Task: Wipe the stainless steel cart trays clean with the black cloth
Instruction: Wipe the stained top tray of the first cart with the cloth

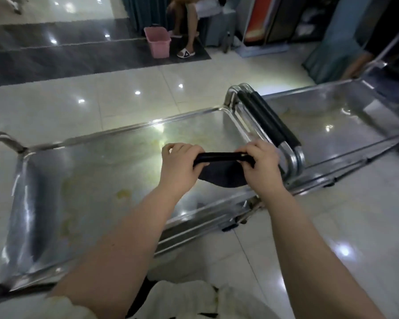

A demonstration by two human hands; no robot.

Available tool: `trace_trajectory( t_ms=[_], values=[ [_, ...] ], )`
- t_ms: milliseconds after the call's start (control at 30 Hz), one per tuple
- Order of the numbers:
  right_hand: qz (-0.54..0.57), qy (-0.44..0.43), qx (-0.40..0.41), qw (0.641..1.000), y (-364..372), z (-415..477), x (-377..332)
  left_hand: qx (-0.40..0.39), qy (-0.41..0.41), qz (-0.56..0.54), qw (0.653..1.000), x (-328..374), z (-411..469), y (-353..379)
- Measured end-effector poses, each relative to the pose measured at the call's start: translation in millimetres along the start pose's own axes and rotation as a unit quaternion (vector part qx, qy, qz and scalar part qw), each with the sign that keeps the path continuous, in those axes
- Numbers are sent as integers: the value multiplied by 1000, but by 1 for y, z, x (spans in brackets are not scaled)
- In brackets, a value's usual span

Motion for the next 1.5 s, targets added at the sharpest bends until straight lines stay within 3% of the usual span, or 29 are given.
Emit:
trace_trajectory(
  t_ms=[267,567,833,933,1033,1167,1267,1500],
  values=[
    [-38,28,11,999,-41,-77,94,-68,-95,-151,982,73,-51,82],
    [-78,112,-49,989,7,-108,132,-253,-186,-217,924,51,-85,153],
    [-86,197,-169,962,37,-45,157,-286,-233,-285,885,18,-35,170],
    [-108,203,-203,952,60,1,162,-252,-253,-300,885,-3,1,172],
    [-140,219,-219,940,89,27,174,-244,-198,-179,932,-36,23,186],
    [-140,202,-333,910,135,8,178,-227,-145,-24,963,-76,25,199],
    [-139,166,-391,894,151,-19,176,-253,-131,66,956,-98,24,206],
    [-242,6,-445,862,158,-49,187,-264,-205,174,926,-157,56,215]
  ],
)
Point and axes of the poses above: each hand's wrist, its own z-axis towards the middle knuckle, its own y-axis out of the palm, x = y × z, the point moved 7 cm from there along z, towards the middle knuckle
